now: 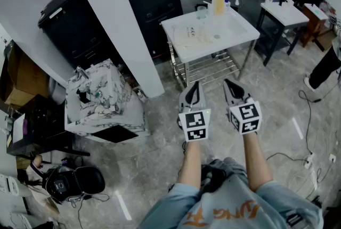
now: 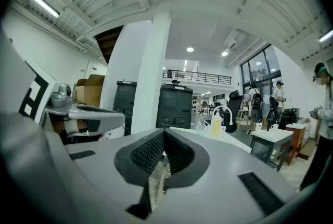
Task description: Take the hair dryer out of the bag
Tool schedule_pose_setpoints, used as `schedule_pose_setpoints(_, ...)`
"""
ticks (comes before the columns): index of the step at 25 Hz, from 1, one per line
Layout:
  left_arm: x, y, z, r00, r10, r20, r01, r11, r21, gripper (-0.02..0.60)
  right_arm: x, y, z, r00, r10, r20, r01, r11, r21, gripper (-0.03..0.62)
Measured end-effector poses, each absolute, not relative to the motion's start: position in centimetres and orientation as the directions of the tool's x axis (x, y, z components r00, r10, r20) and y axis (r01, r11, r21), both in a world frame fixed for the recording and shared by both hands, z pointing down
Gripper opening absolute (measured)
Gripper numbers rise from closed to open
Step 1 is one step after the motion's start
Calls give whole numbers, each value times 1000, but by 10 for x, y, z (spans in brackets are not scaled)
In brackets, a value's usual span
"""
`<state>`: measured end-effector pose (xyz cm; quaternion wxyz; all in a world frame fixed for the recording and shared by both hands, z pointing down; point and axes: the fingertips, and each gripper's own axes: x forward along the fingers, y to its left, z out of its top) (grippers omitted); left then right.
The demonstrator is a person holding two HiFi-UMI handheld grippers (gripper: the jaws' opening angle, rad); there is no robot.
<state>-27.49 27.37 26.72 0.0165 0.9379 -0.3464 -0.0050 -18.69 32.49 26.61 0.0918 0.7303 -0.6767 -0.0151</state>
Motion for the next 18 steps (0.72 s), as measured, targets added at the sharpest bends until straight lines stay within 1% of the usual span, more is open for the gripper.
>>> schedule_pose_setpoints(4,-287,272,265,759,-651,6,-651,-758,34,2,-198,325,265,69,-992,107,-988,-53,145,-2)
schedule_pose_setpoints(8,-288,272,261,771,-636,5,-636,-771,23,2,-195,324,261,113,-990,86,-989,-103,107,-2)
schedule_pose_setpoints(12,-287,267,263,768,-640,10,-640,-768,36,2,-188,327,261,136,-987,91,-985,-124,121,0)
schedule_pose_setpoints(18,-257,280,257,799,-601,17,-602,-798,26,2,-155,341,254,186,-978,98,-980,-178,92,0)
